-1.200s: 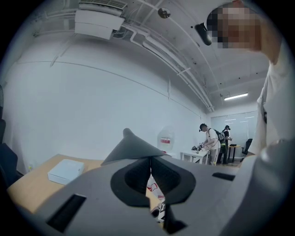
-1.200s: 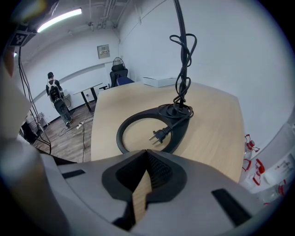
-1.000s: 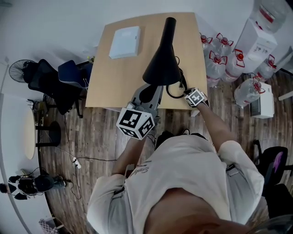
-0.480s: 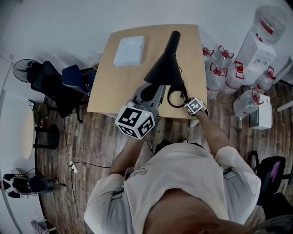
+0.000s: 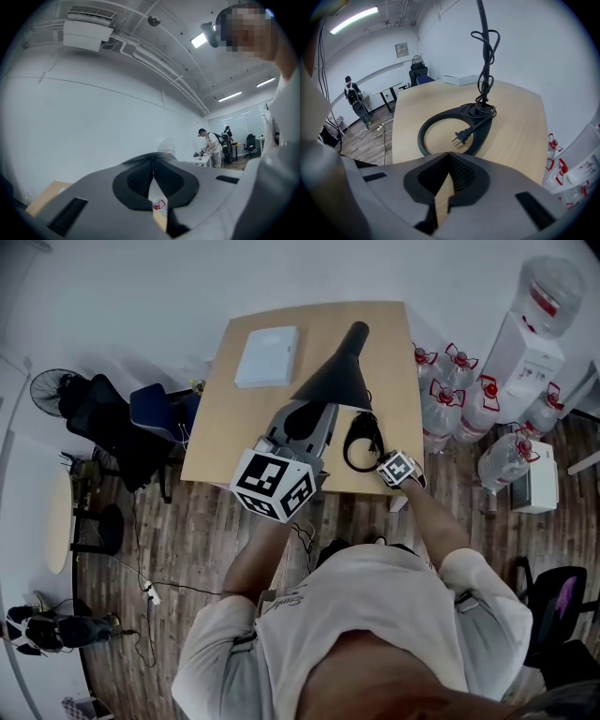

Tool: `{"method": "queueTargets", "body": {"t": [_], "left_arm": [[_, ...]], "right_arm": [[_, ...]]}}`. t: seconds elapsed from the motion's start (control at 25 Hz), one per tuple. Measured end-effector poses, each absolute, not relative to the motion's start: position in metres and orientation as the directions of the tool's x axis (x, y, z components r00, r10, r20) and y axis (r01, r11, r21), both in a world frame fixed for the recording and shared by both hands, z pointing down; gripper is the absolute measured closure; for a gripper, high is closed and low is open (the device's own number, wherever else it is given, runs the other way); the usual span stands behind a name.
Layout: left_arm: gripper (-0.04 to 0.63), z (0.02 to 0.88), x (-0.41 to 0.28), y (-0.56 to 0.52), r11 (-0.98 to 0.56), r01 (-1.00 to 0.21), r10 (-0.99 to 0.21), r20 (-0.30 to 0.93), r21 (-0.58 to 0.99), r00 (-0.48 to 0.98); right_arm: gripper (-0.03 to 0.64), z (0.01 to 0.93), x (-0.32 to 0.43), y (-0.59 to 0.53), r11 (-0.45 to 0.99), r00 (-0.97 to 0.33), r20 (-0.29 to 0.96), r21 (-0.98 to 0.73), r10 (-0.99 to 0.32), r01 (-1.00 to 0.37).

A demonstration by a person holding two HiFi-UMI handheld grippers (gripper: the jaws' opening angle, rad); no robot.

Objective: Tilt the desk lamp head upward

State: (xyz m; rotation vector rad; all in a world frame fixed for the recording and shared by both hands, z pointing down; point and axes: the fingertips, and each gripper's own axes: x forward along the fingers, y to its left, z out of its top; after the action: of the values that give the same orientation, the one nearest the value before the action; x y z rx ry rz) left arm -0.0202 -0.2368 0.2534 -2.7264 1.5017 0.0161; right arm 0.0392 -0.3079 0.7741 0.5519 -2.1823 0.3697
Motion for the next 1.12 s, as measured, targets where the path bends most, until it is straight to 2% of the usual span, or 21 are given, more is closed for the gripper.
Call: {"method": "queueTargets", "body": {"t": [0.32,0.56,0.8,1.0,1.12], "left_arm": [[0.58,0.241,-0.018,-0.241,-0.542,-0.839,-0.839,-0.034,-0.048,0.544],[0.579,0.242,-0.021,-0.238,-0.567,-0.824,-0.822,-0.079,0.012,0.564],[0.58,0.266,-0.023,-0.234,-0.593,-0.802,-0.805,-0.051,0.07,0.591],[0.58,0.286,-0.025,-0.219,-0.61,-0.788,-0.792,-0.016,0.078,0.611],[0.578,0.294,-0.033,-0.206,-0.629,-0.772,-0.776,-0.002,0.088,0.631]], "right_arm": [[0.621,0.772,0.04,-0.309,0.864,-0.564,0.79,-0.089,-0.242,-0.496],[0.621,0.771,0.041,-0.309,0.855,-0.569,0.781,-0.091,-0.257,-0.51],[0.621,0.774,0.041,-0.31,0.831,-0.592,0.733,-0.065,-0.335,-0.552],[0.621,0.771,0.044,-0.31,0.748,-0.63,0.663,-0.157,-0.404,-0.645],[0.621,0.769,0.047,-0.29,0.747,-0.622,0.664,-0.14,-0.415,-0.649]]}}
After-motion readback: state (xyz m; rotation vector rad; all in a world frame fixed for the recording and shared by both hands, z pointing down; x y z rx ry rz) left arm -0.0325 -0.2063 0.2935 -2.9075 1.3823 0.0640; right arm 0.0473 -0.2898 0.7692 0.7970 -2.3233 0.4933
